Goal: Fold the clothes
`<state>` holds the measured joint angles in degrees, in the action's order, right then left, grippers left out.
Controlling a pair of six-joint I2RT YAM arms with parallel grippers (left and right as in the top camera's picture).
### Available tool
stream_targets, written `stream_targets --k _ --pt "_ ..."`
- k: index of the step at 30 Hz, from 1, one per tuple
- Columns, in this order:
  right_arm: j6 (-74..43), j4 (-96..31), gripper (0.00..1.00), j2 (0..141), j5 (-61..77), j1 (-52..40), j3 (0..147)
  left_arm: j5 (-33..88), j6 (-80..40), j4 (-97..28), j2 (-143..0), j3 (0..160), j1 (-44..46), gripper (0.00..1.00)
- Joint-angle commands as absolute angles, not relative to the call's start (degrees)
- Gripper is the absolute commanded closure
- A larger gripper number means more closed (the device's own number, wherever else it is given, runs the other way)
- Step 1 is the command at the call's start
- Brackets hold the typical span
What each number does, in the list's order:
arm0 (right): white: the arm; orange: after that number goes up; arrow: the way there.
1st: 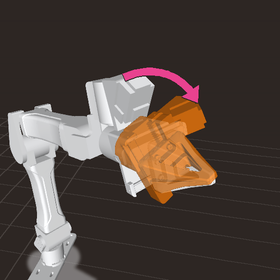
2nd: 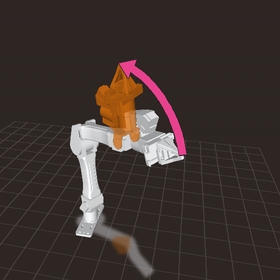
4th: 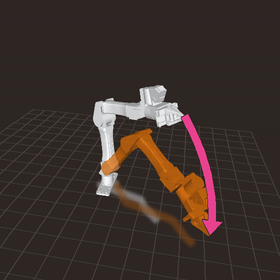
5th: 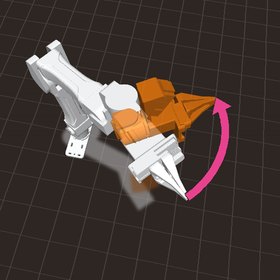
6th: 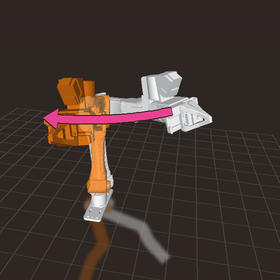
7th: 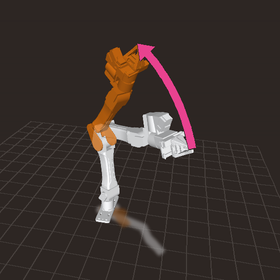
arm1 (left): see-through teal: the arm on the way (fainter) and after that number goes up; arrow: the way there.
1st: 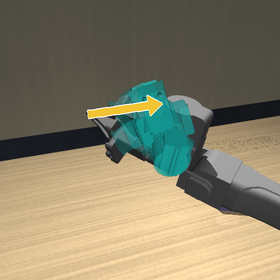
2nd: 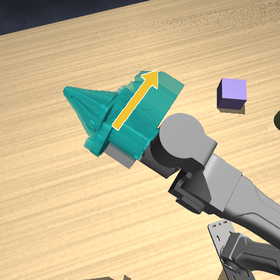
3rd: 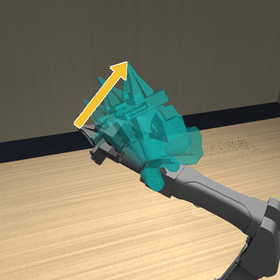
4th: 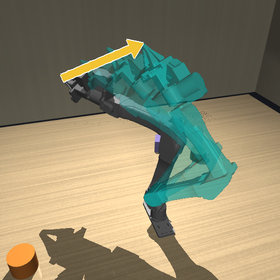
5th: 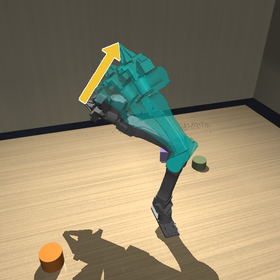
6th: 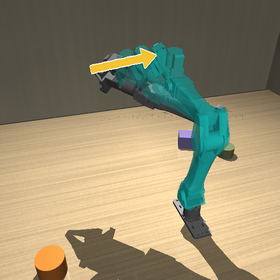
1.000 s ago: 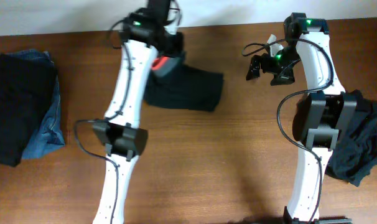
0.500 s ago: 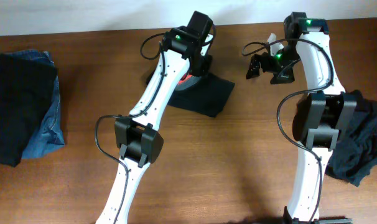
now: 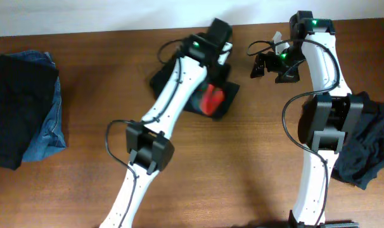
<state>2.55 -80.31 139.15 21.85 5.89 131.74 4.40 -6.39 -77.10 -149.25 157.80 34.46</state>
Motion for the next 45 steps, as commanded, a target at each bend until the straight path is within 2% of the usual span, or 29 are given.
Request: stream_targets --k 1,10,17,19,25,31,37,42,45 --pt "2.31 -80.14 0.01 139.24 21.39 7.22 131.79 6.42 -6.59 -77.12 -147.37 157.53 37.71 0.15" --pt "2.35 -80.79 0.01 139.24 21.37 8.38 131.79 5.76 -6.59 -77.08 -147.35 157.53 35.27 0.14" --pt "-0.01 -80.82 0.01 139.24 21.93 8.38 131.79 5.82 -6.59 -78.06 -147.24 157.60 26.30 0.13" --pt "-4.51 -80.77 0.01 139.24 22.02 8.36 131.79 5.89 -6.31 -77.80 -147.24 157.60 23.53 0.07" --pt "-14.39 -80.79 0.01 139.24 21.96 8.10 131.79 19.70 5.58 -75.59 -147.30 157.53 12.78 0.01" --pt "-17.04 -83.83 0.00 135.87 18.68 6.70 131.81 23.14 5.61 -75.26 -147.30 157.53 4.25 0.01" --pt "-20.53 -86.41 0.00 124.38 7.44 2.20 131.81 18.98 5.65 -79.66 -147.30 157.53 4.08 0.01" --pt "-26.70 -88.77 0.01 118.69 9.93 0.71 131.81 18.94 1.93 -81.49 -147.30 157.53 4.38 0.01" --pt "-26.63 -90.54 0.01 118.34 10.92 0.69 131.81 20.40 5.45 -79.48 -147.30 157.53 5.39 0.01"
